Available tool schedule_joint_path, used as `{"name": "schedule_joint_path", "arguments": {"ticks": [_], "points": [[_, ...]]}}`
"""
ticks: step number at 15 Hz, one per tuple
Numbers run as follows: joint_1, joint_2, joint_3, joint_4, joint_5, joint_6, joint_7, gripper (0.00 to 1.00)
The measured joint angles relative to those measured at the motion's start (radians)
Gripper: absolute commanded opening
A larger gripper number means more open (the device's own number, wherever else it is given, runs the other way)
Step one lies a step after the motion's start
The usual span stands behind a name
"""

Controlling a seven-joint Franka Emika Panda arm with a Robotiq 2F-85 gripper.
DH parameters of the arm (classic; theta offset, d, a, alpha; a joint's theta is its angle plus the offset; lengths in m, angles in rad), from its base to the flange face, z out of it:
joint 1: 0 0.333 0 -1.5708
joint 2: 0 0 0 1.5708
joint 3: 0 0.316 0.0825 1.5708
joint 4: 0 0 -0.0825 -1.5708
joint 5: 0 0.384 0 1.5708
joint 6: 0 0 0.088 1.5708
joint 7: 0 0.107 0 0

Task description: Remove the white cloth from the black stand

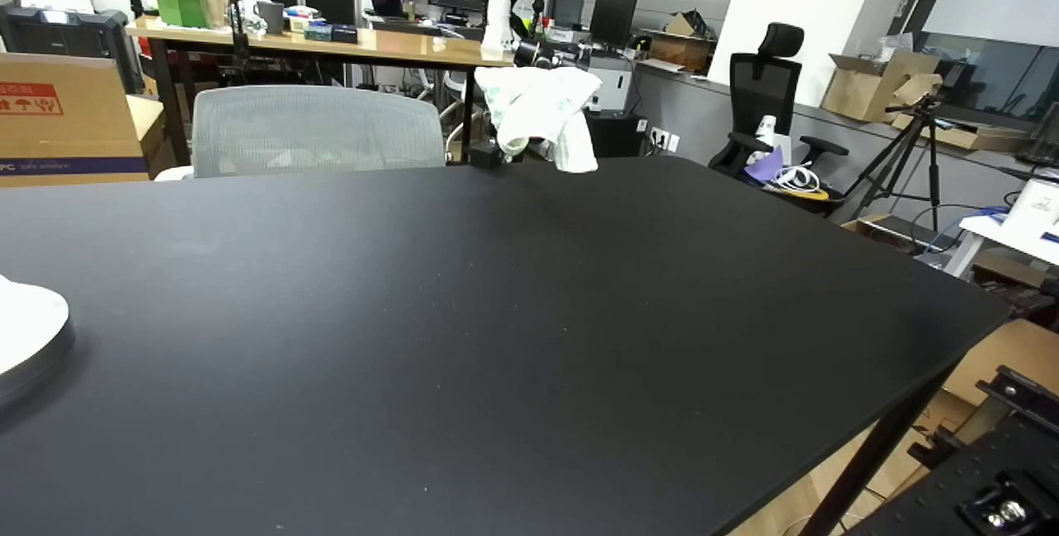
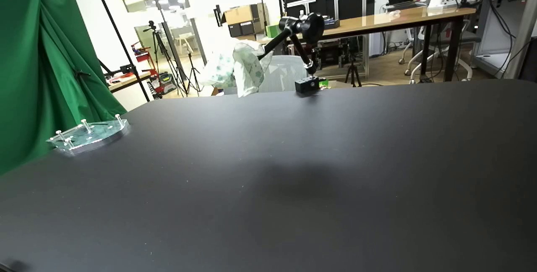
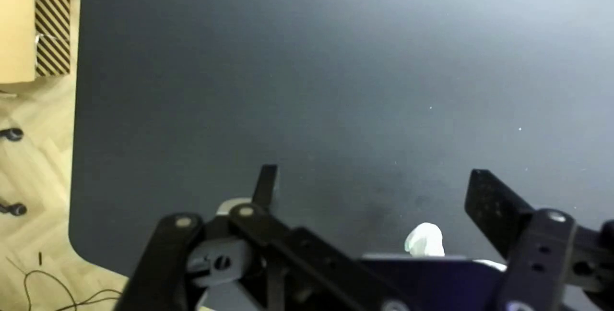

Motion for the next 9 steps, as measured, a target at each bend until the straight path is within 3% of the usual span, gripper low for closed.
{"name": "schedule_joint_path", "arguments": {"ticks": [4, 9], "points": [[0.029, 0.138, 0.016, -0.018, 0.002, 0.206, -0.019, 1.0], [0.059, 0.268, 0.049, -0.017, 0.015, 0.338, -0.064, 1.0]]}}
